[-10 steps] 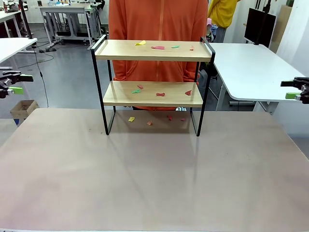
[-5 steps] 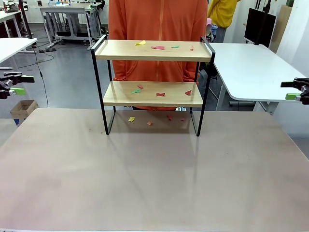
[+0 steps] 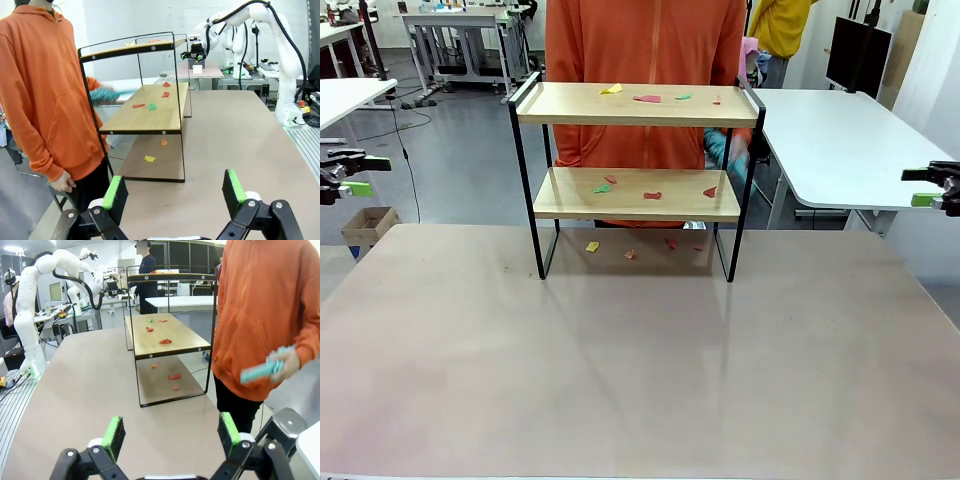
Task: Clean the shelf.
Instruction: Pick up the Duster handed by the human.
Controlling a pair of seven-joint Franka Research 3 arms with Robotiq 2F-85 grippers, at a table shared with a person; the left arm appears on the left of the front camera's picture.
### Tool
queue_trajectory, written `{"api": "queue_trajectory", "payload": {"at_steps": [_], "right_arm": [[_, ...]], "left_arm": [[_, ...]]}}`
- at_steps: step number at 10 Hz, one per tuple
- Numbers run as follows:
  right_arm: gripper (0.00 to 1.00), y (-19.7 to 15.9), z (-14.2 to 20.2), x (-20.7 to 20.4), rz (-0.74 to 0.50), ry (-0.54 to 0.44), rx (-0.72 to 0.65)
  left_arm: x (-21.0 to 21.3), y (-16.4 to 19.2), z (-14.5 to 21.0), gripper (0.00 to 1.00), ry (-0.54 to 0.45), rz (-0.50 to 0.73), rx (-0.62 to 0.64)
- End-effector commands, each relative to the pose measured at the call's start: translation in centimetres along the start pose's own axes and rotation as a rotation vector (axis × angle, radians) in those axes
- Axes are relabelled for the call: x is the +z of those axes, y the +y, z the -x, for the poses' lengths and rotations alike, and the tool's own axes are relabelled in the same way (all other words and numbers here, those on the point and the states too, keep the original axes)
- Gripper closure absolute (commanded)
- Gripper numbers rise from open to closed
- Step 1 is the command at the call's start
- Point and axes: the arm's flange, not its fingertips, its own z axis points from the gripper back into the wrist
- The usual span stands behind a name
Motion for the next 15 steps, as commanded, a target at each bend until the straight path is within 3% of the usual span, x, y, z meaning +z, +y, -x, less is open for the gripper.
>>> {"api": "queue_trajectory", "payload": {"at_steps": [1, 15], "right_arm": [[0.00, 0.01, -0.18, -0.09, 0.001, -0.003, 0.002], [0.00, 0.01, -0.18, -0.09, 0.001, -0.003, 0.002]], "left_arm": [[0.08, -0.04, -0.27, 0.00, -0.006, 0.006, -0.004], [0.08, -0.04, -0.27, 0.00, -0.006, 0.006, -0.004]]}}
